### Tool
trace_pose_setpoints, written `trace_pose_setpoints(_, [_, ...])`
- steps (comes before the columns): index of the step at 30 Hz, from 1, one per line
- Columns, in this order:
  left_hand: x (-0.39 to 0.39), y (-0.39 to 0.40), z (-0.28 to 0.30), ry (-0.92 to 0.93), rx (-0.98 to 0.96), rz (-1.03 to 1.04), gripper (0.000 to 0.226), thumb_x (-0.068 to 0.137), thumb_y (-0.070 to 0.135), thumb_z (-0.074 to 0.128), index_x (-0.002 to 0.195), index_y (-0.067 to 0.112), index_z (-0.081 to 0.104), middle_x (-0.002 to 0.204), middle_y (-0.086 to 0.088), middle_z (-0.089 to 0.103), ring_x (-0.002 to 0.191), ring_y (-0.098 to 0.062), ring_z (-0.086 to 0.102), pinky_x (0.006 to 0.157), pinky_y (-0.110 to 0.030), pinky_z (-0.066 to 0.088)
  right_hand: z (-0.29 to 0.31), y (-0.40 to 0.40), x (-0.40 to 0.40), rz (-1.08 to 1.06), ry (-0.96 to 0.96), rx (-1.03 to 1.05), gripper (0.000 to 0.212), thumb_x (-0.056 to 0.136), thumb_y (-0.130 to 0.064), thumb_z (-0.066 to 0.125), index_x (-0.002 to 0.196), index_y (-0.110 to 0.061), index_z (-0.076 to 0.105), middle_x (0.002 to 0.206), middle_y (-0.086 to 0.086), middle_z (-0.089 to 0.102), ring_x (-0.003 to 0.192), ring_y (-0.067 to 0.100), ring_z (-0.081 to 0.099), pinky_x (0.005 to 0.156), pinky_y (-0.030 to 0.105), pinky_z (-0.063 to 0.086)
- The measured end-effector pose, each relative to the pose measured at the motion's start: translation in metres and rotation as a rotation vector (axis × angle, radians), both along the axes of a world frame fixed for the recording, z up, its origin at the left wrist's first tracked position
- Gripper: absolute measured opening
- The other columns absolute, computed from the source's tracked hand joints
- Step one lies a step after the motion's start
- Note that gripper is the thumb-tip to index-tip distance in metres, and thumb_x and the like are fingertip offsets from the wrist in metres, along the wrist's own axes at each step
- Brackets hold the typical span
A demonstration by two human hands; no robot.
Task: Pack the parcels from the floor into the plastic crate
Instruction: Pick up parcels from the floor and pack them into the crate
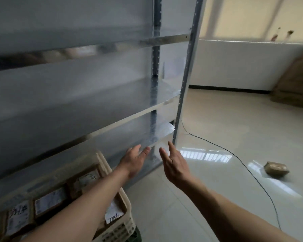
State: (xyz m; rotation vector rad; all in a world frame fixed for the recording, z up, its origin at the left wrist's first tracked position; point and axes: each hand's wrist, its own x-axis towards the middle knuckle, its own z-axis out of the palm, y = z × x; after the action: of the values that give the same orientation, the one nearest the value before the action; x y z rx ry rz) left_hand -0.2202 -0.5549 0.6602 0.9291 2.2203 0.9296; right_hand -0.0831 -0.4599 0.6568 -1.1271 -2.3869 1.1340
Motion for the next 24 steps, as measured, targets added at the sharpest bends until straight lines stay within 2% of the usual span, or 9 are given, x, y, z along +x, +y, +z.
trace_pose_setpoints(5, [0.018, 0.072, 0.004, -0.001, 0.021, -0.19, 0.072, 0.096, 0.059, 0.036, 0.15, 0.011, 0.034, 0.156, -0.011, 0.034, 0.142, -0.025, 0.034, 0.117, -0.036, 0.026, 0.006, 0.051, 0.04, -0.212, 0.016, -0.006, 0.069, 0.102, -0.054, 0.032, 0.158, -0.016, 0.018, 0.164, 0.006, 0.024, 0.149, 0.022, 0.025, 0.117, 0.033, 0.021])
trace_pose_setpoints(7, [0.027, 0.095, 0.009, -0.016, 0.024, -0.249, 0.09, 0.087, 0.077, 0.032, 0.15, 0.012, 0.035, 0.155, -0.01, 0.036, 0.141, -0.025, 0.035, 0.116, -0.041, 0.028, 0.006, 0.07, 0.055, -0.287, 0.014, -0.001, 0.068, 0.103, -0.052, 0.034, 0.158, -0.016, 0.019, 0.164, 0.005, 0.024, 0.149, 0.021, 0.024, 0.116, 0.031, 0.021])
trace_pose_setpoints(9, [0.034, 0.117, 0.009, -0.014, 0.032, -0.292, 0.117, 0.064, 0.097, 0.02, 0.148, 0.016, 0.038, 0.153, -0.008, 0.039, 0.138, -0.024, 0.039, 0.114, -0.047, 0.032, 0.007, 0.087, 0.068, -0.36, 0.016, 0.007, 0.067, 0.103, -0.052, 0.034, 0.158, -0.016, 0.02, 0.163, 0.005, 0.025, 0.149, 0.021, 0.025, 0.115, 0.031, 0.022])
trace_pose_setpoints(11, [0.038, 0.138, 0.003, -0.016, 0.048, -0.34, 0.124, 0.057, 0.102, 0.016, 0.146, 0.019, 0.041, 0.151, -0.006, 0.042, 0.135, -0.022, 0.043, 0.112, -0.048, 0.035, 0.009, 0.1, 0.08, -0.424, 0.027, 0.001, 0.067, 0.103, -0.051, 0.034, 0.158, -0.018, 0.02, 0.163, 0.006, 0.027, 0.149, 0.021, 0.026, 0.115, 0.032, 0.023])
trace_pose_setpoints(13, [0.046, 0.157, 0.002, -0.023, 0.057, -0.383, 0.121, 0.059, 0.1, 0.018, 0.145, 0.018, 0.043, 0.149, -0.006, 0.044, 0.134, -0.021, 0.044, 0.112, -0.047, 0.036, 0.009, 0.111, 0.093, -0.479, 0.032, -0.004, 0.066, 0.103, -0.05, 0.035, 0.158, -0.018, 0.021, 0.162, 0.007, 0.029, 0.148, 0.022, 0.027, 0.114, 0.033, 0.023])
trace_pose_setpoints(17, [0.072, 0.191, 0.007, -0.053, 0.043, -0.464, 0.099, 0.078, 0.084, 0.03, 0.147, 0.014, 0.041, 0.151, -0.007, 0.042, 0.137, -0.021, 0.04, 0.115, -0.041, 0.031, 0.008, 0.135, 0.12, -0.557, 0.035, 0.002, 0.065, 0.102, -0.05, 0.036, 0.158, -0.018, 0.022, 0.161, 0.007, 0.03, 0.148, 0.021, 0.028, 0.115, 0.032, 0.024])
trace_pose_setpoints(21, [0.097, 0.228, 0.003, -0.039, 0.054, -0.492, 0.112, 0.065, 0.089, 0.024, 0.147, 0.015, 0.042, 0.151, -0.006, 0.041, 0.138, -0.02, 0.039, 0.116, -0.039, 0.03, 0.003, 0.162, 0.148, -0.616, 0.042, -0.012, 0.065, 0.102, -0.051, 0.037, 0.158, -0.02, 0.023, 0.161, 0.006, 0.03, 0.148, 0.021, 0.028, 0.116, 0.033, 0.023])
trace_pose_setpoints(24, [0.124, 0.262, -0.003, -0.03, 0.033, -0.518, 0.107, 0.069, 0.087, 0.026, 0.145, 0.014, 0.043, 0.15, -0.007, 0.042, 0.136, -0.02, 0.041, 0.115, -0.039, 0.031, -0.001, 0.189, 0.176, -0.646, 0.037, -0.025, 0.065, 0.102, -0.051, 0.037, 0.157, -0.02, 0.023, 0.161, 0.006, 0.03, 0.147, 0.021, 0.028, 0.115, 0.032, 0.023])
